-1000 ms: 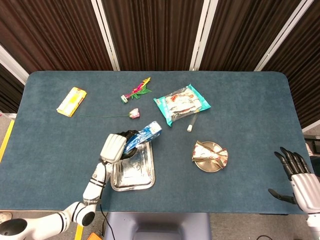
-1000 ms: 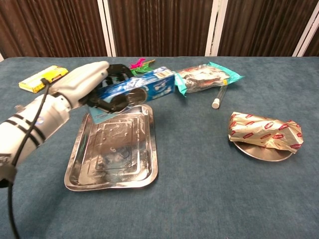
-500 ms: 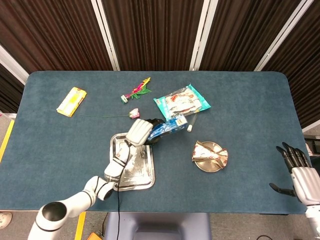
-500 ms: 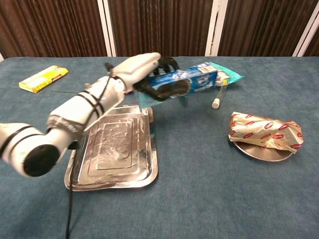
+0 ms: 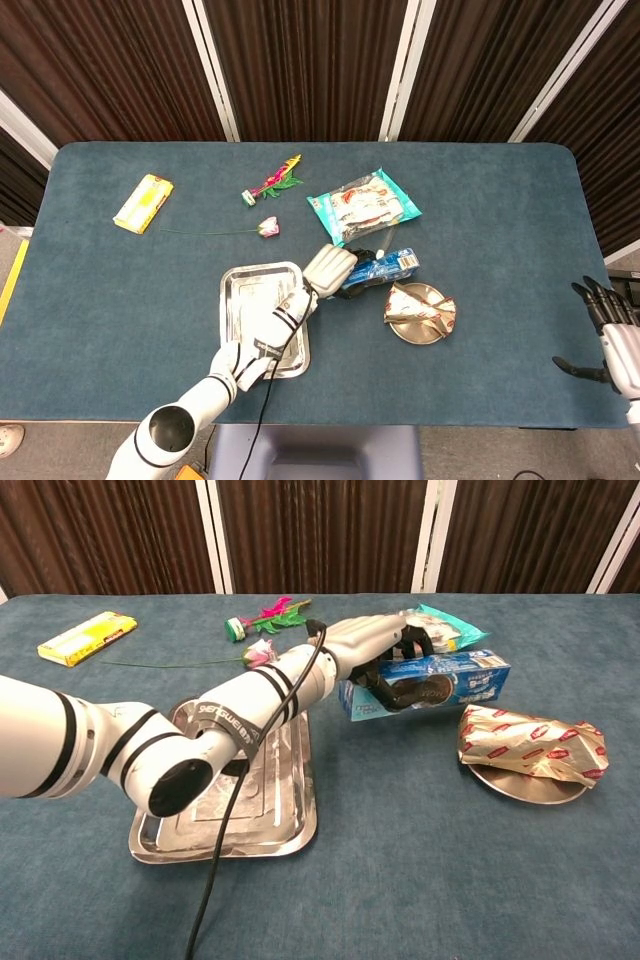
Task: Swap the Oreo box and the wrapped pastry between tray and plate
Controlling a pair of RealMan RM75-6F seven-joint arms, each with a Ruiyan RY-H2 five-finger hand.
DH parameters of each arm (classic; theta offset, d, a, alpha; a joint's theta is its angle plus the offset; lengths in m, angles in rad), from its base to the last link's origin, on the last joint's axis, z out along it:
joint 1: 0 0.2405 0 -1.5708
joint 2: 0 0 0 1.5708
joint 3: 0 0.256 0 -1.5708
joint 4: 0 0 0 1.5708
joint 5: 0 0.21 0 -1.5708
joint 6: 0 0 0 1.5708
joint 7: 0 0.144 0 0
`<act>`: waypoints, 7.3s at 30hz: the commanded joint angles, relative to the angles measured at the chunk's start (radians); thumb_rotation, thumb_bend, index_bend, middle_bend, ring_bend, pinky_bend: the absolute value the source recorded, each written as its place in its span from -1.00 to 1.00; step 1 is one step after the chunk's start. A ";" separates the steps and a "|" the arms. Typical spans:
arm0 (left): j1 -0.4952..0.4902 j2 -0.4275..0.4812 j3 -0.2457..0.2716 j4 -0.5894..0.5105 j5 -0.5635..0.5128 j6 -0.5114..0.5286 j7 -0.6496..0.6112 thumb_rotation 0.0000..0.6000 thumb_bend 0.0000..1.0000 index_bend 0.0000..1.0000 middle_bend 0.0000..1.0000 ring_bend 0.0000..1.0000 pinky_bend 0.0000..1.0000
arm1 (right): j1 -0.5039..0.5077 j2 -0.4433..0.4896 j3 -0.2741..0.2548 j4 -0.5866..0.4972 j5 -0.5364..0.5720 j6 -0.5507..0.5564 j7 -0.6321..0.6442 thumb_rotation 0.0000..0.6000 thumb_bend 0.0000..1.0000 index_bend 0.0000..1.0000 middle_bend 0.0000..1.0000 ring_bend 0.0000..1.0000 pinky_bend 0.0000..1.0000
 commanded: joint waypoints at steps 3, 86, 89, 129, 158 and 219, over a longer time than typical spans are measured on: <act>-0.015 -0.001 0.010 0.011 -0.037 0.015 0.004 1.00 -0.21 -0.79 -0.44 -0.58 -0.54 | -0.001 0.002 -0.003 -0.002 -0.009 0.003 0.004 1.00 -0.69 -1.00 -1.00 -1.00 -1.00; 0.850 0.816 0.293 -0.971 0.153 0.634 0.224 1.00 -0.24 -1.00 -1.00 -1.00 -0.95 | 0.396 -0.549 0.127 0.057 0.457 -0.297 -0.836 1.00 -0.28 0.50 0.08 0.03 0.39; 0.856 0.820 0.289 -0.972 0.155 0.635 0.219 1.00 -0.24 -1.00 -1.00 -1.00 -0.95 | 0.391 -0.531 0.124 0.030 0.447 -0.276 -0.838 1.00 -0.23 0.61 0.18 0.13 0.40; 0.895 0.866 0.242 -1.012 0.144 0.616 0.251 1.00 -0.24 -1.00 -1.00 -1.00 -0.95 | 0.425 -0.387 -0.023 -0.306 0.288 -0.403 -0.882 1.00 -0.54 -1.00 -1.00 -1.00 -0.88; 0.885 0.868 0.212 -0.948 0.129 0.584 0.232 1.00 -0.24 -1.00 -1.00 -1.00 -0.95 | 0.870 -0.414 0.198 -0.102 0.949 -0.470 -0.996 1.00 -0.68 -1.00 -1.00 -1.00 -0.93; 0.935 0.885 0.301 -1.152 0.248 0.627 0.400 1.00 -0.24 -1.00 -1.00 -1.00 -0.95 | 0.588 -0.422 0.009 0.043 0.472 -0.412 -0.511 1.00 -0.34 -0.40 -0.14 -0.25 0.19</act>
